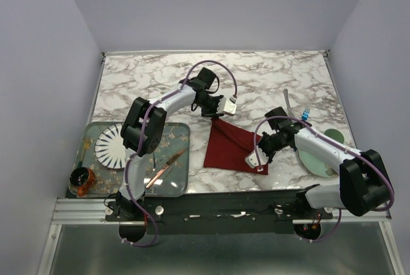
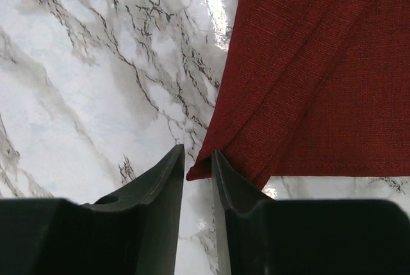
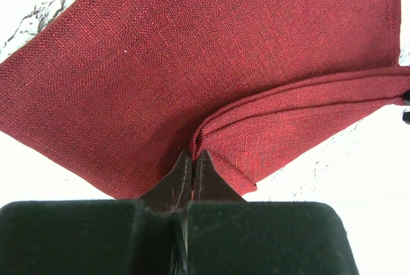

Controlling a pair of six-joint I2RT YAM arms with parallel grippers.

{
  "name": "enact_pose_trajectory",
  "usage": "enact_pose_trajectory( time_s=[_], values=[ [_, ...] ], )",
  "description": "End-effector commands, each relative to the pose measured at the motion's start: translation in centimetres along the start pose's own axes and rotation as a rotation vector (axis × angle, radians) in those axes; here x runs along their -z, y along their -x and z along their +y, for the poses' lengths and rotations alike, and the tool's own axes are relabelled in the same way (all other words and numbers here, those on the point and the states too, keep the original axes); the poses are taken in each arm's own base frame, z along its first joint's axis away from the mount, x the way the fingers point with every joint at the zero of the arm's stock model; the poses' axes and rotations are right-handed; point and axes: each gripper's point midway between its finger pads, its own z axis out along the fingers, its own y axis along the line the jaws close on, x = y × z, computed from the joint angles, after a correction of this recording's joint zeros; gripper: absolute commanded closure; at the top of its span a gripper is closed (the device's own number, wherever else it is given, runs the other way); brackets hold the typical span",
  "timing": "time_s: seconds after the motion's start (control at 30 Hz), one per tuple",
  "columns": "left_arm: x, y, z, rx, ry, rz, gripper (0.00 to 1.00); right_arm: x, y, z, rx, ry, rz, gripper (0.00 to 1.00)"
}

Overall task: Fold the napkin into a case and place the utensils inside
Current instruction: Smooth out the 2/3-rectangle-folded napkin at the center of the board.

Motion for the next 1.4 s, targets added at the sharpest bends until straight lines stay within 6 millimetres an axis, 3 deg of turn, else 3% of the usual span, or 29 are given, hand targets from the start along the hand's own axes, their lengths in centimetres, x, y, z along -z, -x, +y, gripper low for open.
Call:
enact_pose_trajectory(
  time_s=[0.0, 0.17, 0.43, 0.63, 0.73, 0.83, 0.87, 0.93, 1.07, 1.37],
  values=[
    [-0.3, -0.2, -0.9, -0.032, -0.051, 0.034, 0.69, 0.6, 0.1, -0.1, 0.002, -0.002, 0.005, 0.99],
    [-0.1, -0.4, -1.3, -0.036, -0.067, 0.043, 0.73, 0.7, 0.1, 0.1, 0.0, -0.004, 0.009, 0.99],
    [-0.2, -0.6, -1.2, -0.048, -0.048, 0.055, 0.57, 0.6, 0.1, 0.0, 0.004, -0.001, 0.003, 0.99],
    [-0.3, -1.0, -1.2, -0.066, -0.079, 0.071, 0.57, 0.6, 0.0, -0.1, 0.003, 0.003, 0.008, 0.99],
    [-0.2, -1.0, -1.2, -0.076, -0.076, 0.069, 0.63, 0.8, -0.1, -0.2, 0.001, -0.002, 0.009, 0.99],
    [0.1, -0.4, -1.3, -0.08, -0.081, 0.054, 0.76, 0.9, -0.2, -0.4, -0.002, -0.006, 0.014, 0.99],
    [0.4, -0.2, -1.4, -0.074, -0.083, 0.049, 0.84, 1.0, -0.1, -0.4, -0.007, -0.009, 0.017, 0.99],
    [1.1, 0.8, -1.6, -0.08, -0.079, 0.028, 0.89, 1.3, -0.2, -0.7, -0.014, -0.016, 0.022, 0.99],
    [2.0, 1.4, -3.3, -0.092, -0.092, 0.037, 1.0, 1.9, 0.0, -0.5, -0.031, -0.022, 0.024, 0.99],
    [2.9, 1.1, -6.7, -0.005, -0.121, 0.085, 1.0, 2.2, -0.2, 0.8, -0.073, -0.022, 0.032, 0.99]
  ],
)
